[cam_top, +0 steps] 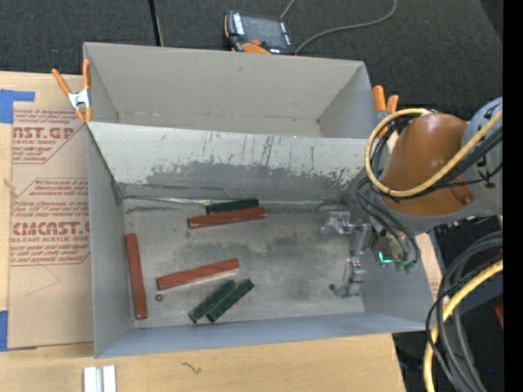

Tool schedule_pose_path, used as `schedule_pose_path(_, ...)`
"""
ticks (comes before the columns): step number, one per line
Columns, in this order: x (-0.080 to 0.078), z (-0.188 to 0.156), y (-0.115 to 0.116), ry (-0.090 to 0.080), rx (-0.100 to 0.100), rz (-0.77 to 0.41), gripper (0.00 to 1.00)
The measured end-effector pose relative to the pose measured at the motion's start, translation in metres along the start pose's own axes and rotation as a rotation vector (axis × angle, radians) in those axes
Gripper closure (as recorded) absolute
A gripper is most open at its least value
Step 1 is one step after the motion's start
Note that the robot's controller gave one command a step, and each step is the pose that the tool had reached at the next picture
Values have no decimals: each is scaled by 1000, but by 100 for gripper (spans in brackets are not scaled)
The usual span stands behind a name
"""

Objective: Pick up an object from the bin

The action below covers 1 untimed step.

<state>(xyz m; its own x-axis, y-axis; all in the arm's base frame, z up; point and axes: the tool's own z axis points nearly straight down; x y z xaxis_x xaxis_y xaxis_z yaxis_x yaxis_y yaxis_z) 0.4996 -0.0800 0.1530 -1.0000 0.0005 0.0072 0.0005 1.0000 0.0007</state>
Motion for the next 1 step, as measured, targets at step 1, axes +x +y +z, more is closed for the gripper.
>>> schedule_pose_path(1,6,87,46,-1,-2,183,0)
